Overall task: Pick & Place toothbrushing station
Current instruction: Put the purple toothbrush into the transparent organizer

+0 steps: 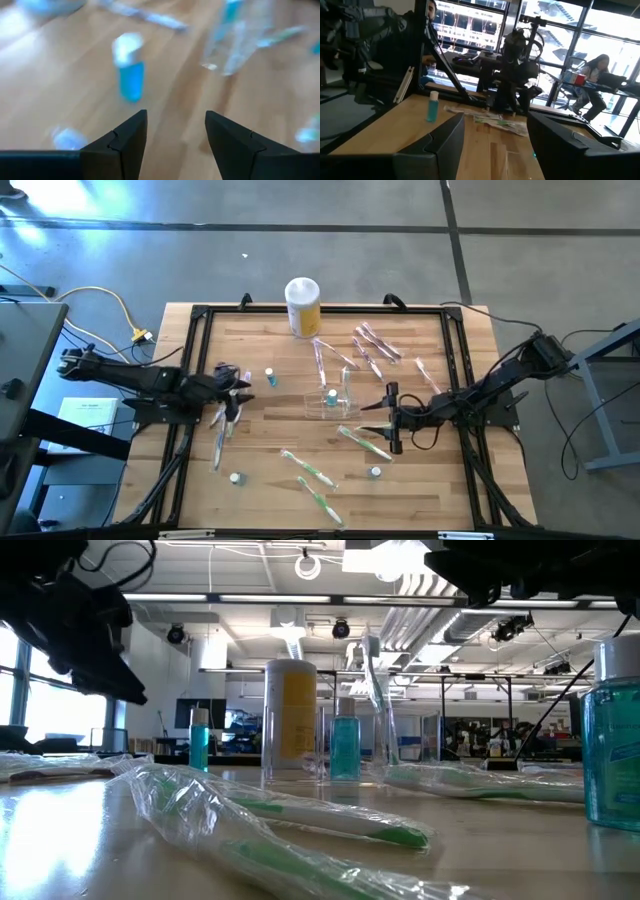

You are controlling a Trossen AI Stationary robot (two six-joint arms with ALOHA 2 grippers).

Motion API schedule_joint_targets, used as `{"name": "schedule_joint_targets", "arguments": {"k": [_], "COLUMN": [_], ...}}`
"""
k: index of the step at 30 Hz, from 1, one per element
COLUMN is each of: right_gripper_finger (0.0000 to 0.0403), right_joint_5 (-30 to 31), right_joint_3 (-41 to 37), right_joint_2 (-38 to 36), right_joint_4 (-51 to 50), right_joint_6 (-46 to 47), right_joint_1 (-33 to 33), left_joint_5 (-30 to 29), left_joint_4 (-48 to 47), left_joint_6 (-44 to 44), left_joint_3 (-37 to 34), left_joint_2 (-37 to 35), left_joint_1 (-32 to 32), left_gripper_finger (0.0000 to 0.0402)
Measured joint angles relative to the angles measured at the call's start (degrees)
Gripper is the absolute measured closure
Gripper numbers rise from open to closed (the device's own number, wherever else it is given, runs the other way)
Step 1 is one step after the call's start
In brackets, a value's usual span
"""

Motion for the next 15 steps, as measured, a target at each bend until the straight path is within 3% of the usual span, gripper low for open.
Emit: {"name": "schedule_joint_targets", "arguments": {"k": [15], "right_gripper_finger": [0.0195], "right_joint_5": [1.48], "right_joint_3": [0.00], "right_joint_2": [0.02], "right_joint_4": [-0.30], "right_joint_6": [0.00], "right_joint_1": [0.12], "left_joint_5": [0.51], "left_joint_4": [-5.22], "left_joint_6": [-17.93], "left_joint_3": [2.77], "left_joint_2": [19.20], "left_joint_1": [0.00], "left_gripper_finger": [0.0204]}}
